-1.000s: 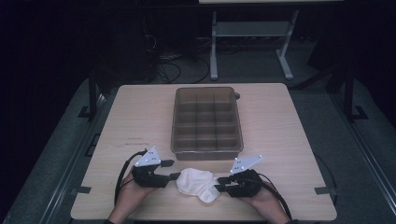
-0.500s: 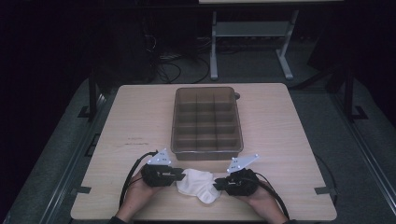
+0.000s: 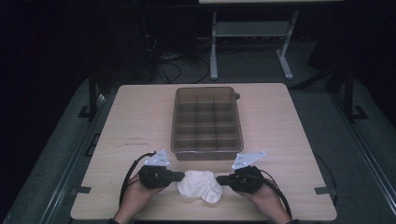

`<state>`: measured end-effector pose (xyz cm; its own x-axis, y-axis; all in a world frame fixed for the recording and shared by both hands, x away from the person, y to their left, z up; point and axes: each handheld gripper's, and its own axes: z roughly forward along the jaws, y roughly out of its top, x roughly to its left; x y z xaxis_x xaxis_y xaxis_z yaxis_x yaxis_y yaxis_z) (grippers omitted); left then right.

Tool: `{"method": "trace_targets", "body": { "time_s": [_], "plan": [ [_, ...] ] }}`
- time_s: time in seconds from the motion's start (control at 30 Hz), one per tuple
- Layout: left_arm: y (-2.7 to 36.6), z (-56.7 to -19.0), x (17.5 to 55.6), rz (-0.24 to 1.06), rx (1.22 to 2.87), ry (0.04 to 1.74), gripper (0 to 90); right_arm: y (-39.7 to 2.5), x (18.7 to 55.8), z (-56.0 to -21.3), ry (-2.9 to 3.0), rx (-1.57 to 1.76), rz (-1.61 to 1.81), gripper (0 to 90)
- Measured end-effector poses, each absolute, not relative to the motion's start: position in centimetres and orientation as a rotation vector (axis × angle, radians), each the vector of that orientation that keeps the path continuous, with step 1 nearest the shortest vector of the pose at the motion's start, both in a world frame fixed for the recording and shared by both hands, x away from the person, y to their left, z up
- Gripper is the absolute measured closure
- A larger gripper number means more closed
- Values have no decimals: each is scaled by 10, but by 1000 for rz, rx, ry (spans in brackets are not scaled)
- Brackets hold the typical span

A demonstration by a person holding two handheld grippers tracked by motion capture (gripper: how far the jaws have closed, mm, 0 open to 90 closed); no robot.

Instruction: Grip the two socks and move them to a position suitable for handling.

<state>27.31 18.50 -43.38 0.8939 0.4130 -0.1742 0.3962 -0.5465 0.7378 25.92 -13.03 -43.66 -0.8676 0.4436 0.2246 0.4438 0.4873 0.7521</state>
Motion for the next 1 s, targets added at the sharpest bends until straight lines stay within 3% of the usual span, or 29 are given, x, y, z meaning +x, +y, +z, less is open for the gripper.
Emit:
{"method": "trace_targets", "body": {
  "time_s": [0.27,0.6,0.83,1.0],
  "plan": [
    [190,-433,264,32,2194,594,879,-133,265,-429,-2719,-824,-1408,893],
    [188,-449,267,51,2247,609,864,-126,277,-447,-2751,-848,-1312,885],
    [192,-445,262,88,2229,611,761,-133,273,-444,-2728,-876,-1369,807],
    [194,-437,256,113,2199,603,732,-135,264,-438,-2723,-854,-1407,854]
  ]
}}
